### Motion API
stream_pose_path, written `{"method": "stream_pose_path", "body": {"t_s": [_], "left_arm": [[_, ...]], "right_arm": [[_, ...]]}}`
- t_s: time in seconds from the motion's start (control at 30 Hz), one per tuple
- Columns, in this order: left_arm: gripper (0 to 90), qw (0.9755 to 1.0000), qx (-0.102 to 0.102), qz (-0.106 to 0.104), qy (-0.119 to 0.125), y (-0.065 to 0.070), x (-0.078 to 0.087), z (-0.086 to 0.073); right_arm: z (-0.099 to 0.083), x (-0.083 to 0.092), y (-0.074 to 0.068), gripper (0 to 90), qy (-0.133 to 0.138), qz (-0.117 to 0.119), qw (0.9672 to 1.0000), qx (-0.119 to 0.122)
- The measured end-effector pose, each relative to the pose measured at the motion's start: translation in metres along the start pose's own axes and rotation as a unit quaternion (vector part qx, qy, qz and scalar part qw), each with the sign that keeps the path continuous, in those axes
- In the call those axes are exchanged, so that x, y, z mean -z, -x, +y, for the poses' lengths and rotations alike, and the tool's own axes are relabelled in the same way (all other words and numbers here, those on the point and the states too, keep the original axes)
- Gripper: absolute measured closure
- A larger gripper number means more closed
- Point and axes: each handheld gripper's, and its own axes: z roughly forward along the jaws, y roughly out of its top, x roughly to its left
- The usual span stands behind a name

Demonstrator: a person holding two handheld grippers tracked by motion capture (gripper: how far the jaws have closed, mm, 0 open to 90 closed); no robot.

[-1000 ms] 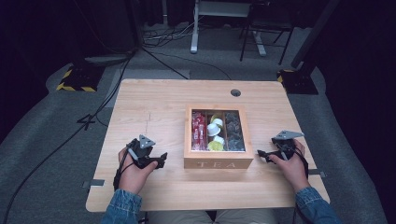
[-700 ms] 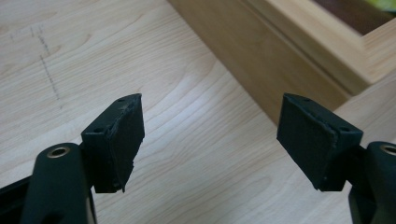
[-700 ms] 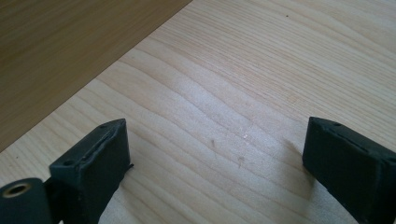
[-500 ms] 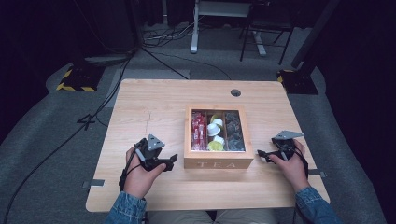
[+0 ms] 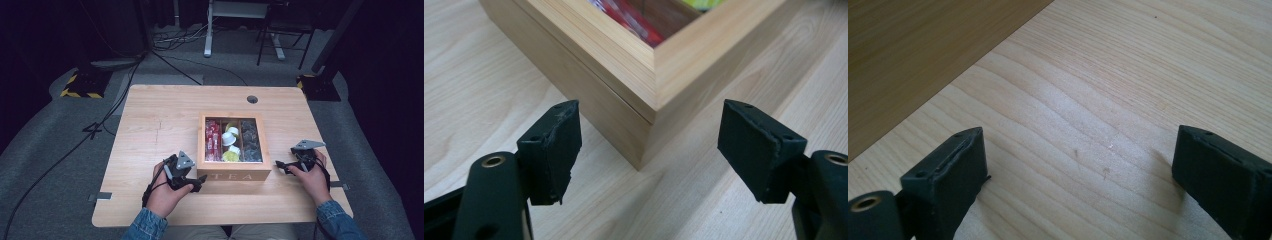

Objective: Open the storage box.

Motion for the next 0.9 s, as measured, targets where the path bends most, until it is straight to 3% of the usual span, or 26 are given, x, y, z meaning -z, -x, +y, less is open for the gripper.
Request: {"method": "stream_pose_path", "body": {"t_s": [0.1,0.23,0.43,0.63,0.8,0.87,0.9], "left_arm": [[29.2,1.0000,-0.002,0.001,-0.008,0.001,-0.006,-0.003],[41.8,0.9999,-0.010,0.001,-0.009,0.001,-0.009,-0.005],[57.6,0.9999,-0.013,0.008,-0.001,0.000,-0.003,-0.003],[64.8,1.0000,-0.001,-0.002,0.000,-0.002,0.003,-0.001],[68.5,0.9999,-0.014,0.009,-0.002,0.001,0.004,0.001],[68.7,0.9999,-0.013,0.007,0.000,0.001,0.004,0.001],[68.9,0.9999,-0.011,0.002,0.001,0.000,0.005,0.002]], "right_arm": [[0.000,0.000,0.000,7.2,0.000,0.000,1.0000,0.000],[0.000,0.000,0.000,7.2,0.000,0.001,1.0000,0.001],[0.000,0.000,0.000,7.4,0.000,0.001,1.0000,0.001],[0.000,0.000,0.000,7.4,0.000,0.001,1.0000,0.001],[0.000,0.001,-0.001,9.4,0.002,0.009,0.9999,0.009],[0.000,0.001,-0.001,13.0,0.003,0.016,0.9997,0.016],[-0.001,0.003,-0.004,21.4,0.011,0.037,0.9987,0.033]]}}
